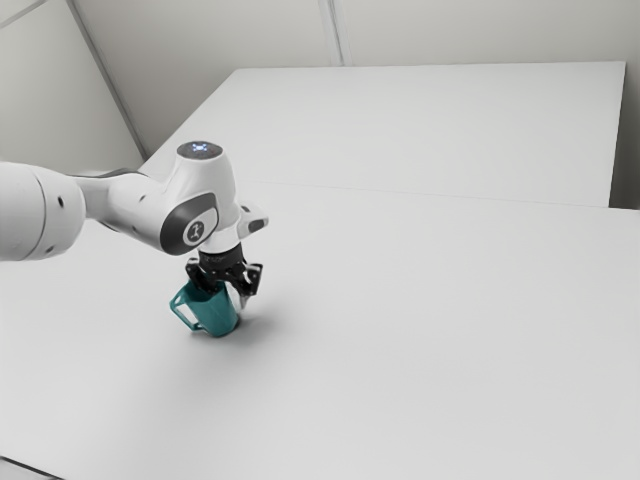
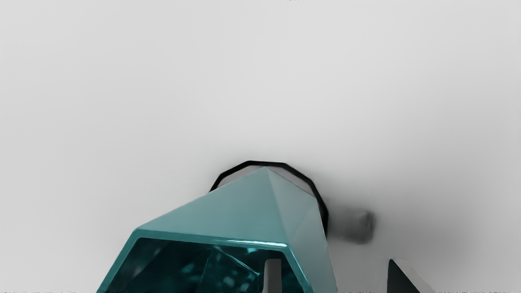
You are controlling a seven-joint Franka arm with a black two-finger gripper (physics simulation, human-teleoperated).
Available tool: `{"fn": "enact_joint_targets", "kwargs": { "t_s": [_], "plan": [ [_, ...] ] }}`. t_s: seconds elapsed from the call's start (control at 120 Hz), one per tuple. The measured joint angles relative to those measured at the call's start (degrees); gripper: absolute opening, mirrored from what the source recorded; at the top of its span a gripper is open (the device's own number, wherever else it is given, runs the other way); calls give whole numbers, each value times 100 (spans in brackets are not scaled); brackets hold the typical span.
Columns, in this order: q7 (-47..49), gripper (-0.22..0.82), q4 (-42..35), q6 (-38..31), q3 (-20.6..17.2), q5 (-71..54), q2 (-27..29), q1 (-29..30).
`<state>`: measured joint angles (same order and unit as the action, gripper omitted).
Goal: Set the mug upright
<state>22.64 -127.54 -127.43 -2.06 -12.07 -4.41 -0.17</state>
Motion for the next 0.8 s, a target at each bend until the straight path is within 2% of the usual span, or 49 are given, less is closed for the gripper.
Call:
{"fn": "enact_joint_targets", "kwargs": {
  "t_s": [0.125, 0.283, 0.492, 0.8],
  "plan": [
    [42, 39, 95, 72, -4, 43, 126, -9],
    [-25, 50, 689, 558, -5, 73, 296, -4],
    [-576, 57, 1777, 1603, 20, 306, 392, -16],
    [-1395, 60, 3069, 3080, 50, 638, 393, -12]
  ]
}}
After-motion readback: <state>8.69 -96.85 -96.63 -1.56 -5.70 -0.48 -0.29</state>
